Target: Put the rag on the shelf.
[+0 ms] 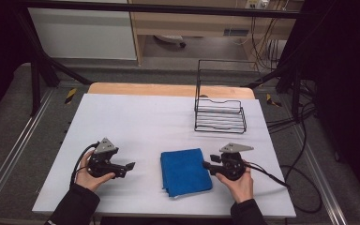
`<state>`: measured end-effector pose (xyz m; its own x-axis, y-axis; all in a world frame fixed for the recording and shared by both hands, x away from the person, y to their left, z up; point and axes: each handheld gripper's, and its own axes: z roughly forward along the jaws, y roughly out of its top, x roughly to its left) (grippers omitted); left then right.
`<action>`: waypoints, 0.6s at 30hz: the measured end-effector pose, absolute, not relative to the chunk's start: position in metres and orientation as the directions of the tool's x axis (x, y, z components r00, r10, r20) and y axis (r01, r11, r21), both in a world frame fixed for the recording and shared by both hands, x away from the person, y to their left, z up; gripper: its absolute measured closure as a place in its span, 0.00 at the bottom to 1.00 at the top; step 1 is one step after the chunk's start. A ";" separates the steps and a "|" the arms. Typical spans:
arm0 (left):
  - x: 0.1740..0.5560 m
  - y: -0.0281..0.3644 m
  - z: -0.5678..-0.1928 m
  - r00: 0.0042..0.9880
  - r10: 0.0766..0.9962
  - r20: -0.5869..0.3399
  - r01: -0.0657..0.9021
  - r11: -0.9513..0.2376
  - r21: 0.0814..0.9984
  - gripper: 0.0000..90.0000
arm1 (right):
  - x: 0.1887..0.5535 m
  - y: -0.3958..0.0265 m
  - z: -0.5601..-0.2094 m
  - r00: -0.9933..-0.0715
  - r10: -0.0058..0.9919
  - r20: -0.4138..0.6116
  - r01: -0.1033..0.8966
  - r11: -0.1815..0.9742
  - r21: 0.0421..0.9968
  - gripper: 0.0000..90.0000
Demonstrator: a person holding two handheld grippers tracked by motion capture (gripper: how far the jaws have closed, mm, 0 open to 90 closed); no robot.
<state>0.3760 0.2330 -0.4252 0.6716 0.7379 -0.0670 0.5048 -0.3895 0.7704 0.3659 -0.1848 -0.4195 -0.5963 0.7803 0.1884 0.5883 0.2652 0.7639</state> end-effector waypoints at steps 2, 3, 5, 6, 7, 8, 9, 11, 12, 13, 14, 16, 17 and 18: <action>0.376 0.233 -0.425 0.673 0.737 -0.068 0.504 -0.390 0.771 0.09 | 0.384 -0.182 -0.423 -0.597 0.782 0.180 0.586 0.272 0.763 0.58; 0.376 0.233 -0.425 0.672 0.738 -0.068 0.505 -0.389 0.771 0.09 | 0.392 -0.180 -0.426 -0.593 0.783 0.186 0.595 0.271 0.757 0.59; 0.376 0.233 -0.425 0.672 0.737 -0.068 0.505 -0.389 0.771 0.09 | 0.406 -0.175 -0.432 -0.593 0.783 0.188 0.608 0.282 0.742 0.62; 0.376 0.234 -0.425 0.672 0.737 -0.069 0.506 -0.389 0.770 0.09 | 0.412 -0.173 -0.435 -0.591 0.785 0.187 0.616 0.290 0.732 0.63; 0.376 0.234 -0.425 0.672 0.738 -0.070 0.506 -0.388 0.770 0.09 | 0.412 -0.173 -0.435 -0.591 0.785 0.187 0.616 0.290 0.732 0.63; 0.377 0.234 -0.425 0.671 0.738 -0.072 0.507 -0.387 0.770 0.09 | 0.417 -0.171 -0.439 -0.590 0.786 0.185 0.619 0.293 0.729 0.65; 0.376 0.234 -0.425 0.672 0.738 -0.070 0.506 -0.387 0.771 0.09 | 0.421 -0.170 -0.441 -0.589 0.786 0.186 0.623 0.295 0.724 0.67; 0.376 0.234 -0.425 0.674 0.735 -0.069 0.504 -0.390 0.771 0.09 | 0.426 -0.168 -0.446 -0.581 0.789 0.201 0.641 0.290 0.711 0.71; 0.376 0.234 -0.425 0.674 0.735 -0.069 0.503 -0.390 0.771 0.09 | 0.428 -0.167 -0.448 -0.582 0.787 0.202 0.644 0.295 0.706 0.73; 0.376 0.234 -0.425 0.674 0.735 -0.069 0.503 -0.389 0.772 0.09 | 0.429 -0.166 -0.450 -0.583 0.787 0.203 0.649 0.300 0.700 0.75; 0.376 0.233 -0.425 0.674 0.735 -0.070 0.503 -0.388 0.772 0.09 | 0.429 -0.166 -0.452 -0.586 0.782 0.210 0.651 0.301 0.697 0.78; 0.376 0.233 -0.425 0.675 0.735 -0.070 0.504 -0.390 0.771 0.09 | 0.427 -0.165 -0.452 -0.584 0.781 0.221 0.655 0.293 0.697 0.86; 0.376 0.232 -0.426 0.676 0.734 -0.068 0.505 -0.393 0.769 0.09 | 0.426 -0.164 -0.452 -0.581 0.782 0.225 0.657 0.288 0.696 0.89; 0.376 0.232 -0.426 0.678 0.732 -0.067 0.504 -0.396 0.768 0.09 | 0.425 -0.164 -0.452 -0.579 0.784 0.225 0.658 0.287 0.696 0.93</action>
